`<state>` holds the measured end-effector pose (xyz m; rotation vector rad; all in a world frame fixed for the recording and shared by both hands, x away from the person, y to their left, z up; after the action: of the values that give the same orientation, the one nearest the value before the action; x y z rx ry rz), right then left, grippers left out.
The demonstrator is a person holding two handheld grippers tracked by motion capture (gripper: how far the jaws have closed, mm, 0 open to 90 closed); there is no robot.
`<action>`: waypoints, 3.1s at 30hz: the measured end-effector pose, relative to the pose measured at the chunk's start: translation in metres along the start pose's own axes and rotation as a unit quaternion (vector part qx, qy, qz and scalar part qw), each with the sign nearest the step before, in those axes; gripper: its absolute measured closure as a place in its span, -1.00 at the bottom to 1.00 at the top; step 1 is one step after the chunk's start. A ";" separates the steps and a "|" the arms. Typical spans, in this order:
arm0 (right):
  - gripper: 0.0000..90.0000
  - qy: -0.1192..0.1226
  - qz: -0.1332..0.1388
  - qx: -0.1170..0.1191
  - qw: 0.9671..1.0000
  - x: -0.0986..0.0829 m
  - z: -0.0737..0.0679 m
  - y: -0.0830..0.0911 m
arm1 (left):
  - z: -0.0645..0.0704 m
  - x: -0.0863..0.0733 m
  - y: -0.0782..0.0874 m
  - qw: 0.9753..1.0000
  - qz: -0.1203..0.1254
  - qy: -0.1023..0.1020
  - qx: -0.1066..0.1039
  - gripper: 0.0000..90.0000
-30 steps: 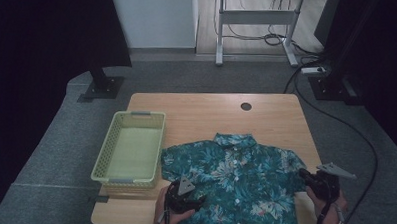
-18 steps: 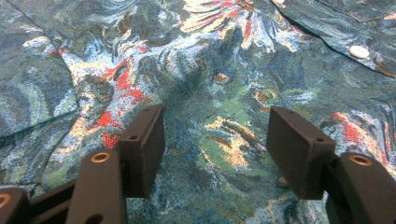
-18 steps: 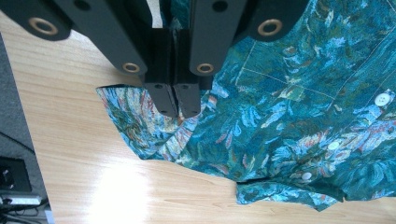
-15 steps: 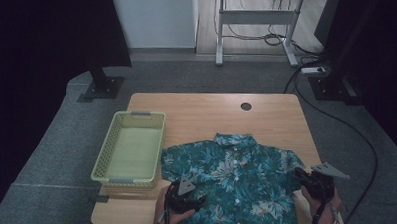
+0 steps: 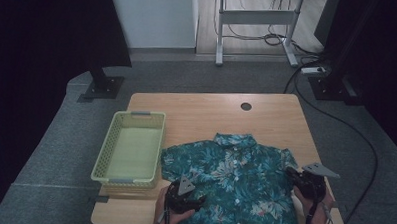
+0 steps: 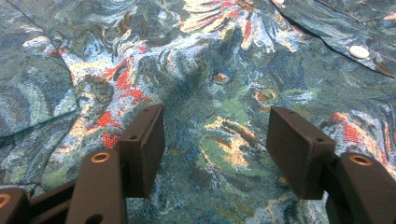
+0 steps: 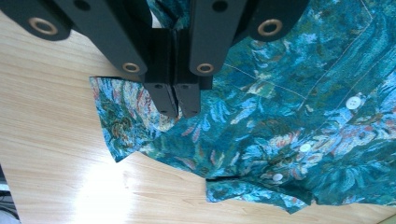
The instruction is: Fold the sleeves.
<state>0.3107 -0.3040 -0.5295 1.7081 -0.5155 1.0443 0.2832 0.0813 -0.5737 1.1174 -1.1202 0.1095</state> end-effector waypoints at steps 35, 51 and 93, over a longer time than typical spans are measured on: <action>0.92 0.081 -0.037 -0.001 0.996 -0.001 -0.043 -0.036 | 0.001 0.000 0.000 1.000 -0.002 -0.007 0.006 -0.17; 0.47 0.074 -0.055 0.056 0.994 -0.004 -0.062 -0.053 | 0.002 0.000 0.000 1.000 -0.002 -0.008 0.007 -0.17; 0.53 0.063 -0.114 0.094 0.987 -0.043 -0.064 -0.017 | 0.001 0.000 0.000 1.000 -0.001 -0.004 0.003 -0.17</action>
<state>0.2748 -0.2447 -0.5685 1.8018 -0.1398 1.0513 0.2829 0.0807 -0.5738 1.1243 -1.1266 0.1065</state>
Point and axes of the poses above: each handheld gripper's, and its own axes: y roughly backward along the jaws, x roughly out of its top, z roughly to its right, the point moved 3 cm from there along -y, roughly forward along the jaws, and after that the axes turned 5 degrees about x, right-handed, at the moved point
